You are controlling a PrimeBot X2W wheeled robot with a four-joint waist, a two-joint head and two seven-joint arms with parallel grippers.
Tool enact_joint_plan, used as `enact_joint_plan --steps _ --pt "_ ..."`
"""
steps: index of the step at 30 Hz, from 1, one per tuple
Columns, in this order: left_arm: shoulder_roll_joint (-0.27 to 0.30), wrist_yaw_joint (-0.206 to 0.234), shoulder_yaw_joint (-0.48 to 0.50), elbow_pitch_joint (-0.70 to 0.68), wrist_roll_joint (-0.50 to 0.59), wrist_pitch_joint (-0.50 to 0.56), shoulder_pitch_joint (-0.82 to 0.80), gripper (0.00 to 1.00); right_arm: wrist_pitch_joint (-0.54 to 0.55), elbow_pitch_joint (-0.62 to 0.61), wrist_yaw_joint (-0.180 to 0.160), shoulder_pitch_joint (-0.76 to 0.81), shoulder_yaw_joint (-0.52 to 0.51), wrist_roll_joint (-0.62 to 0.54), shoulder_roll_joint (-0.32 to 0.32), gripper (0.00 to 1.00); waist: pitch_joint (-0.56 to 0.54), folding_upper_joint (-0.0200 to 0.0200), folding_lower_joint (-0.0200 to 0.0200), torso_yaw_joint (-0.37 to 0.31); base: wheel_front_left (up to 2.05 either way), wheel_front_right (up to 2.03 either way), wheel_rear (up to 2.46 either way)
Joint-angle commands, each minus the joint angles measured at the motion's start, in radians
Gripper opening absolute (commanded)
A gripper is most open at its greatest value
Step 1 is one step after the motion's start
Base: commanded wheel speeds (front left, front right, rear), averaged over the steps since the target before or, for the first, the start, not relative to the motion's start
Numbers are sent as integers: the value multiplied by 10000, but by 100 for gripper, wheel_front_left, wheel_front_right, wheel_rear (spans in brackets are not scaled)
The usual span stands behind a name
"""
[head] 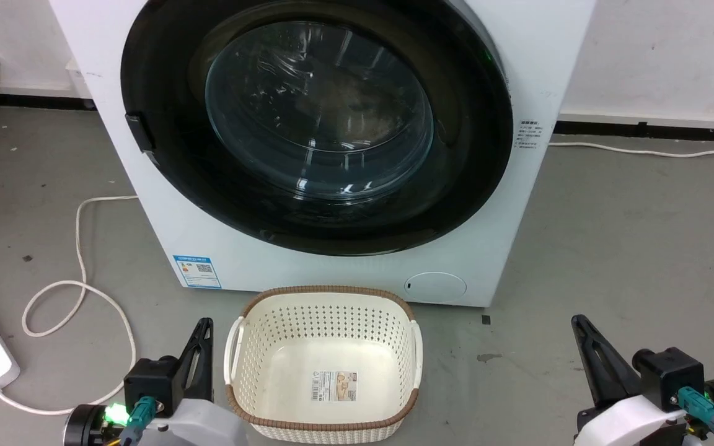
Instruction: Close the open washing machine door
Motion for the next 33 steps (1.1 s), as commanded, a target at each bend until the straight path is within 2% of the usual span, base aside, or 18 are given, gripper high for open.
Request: enact_joint_plan --steps 1,33 --pt "9 41 43 -50 105 40 -168 0 49 -80 -6 -158 42 45 41 0 1 0 0 -4 0 0 0" --pt "10 118 143 -197 264 344 -241 0 354 -164 -7 -263 233 76 47 0 39 0 0 -132 0 0 0"
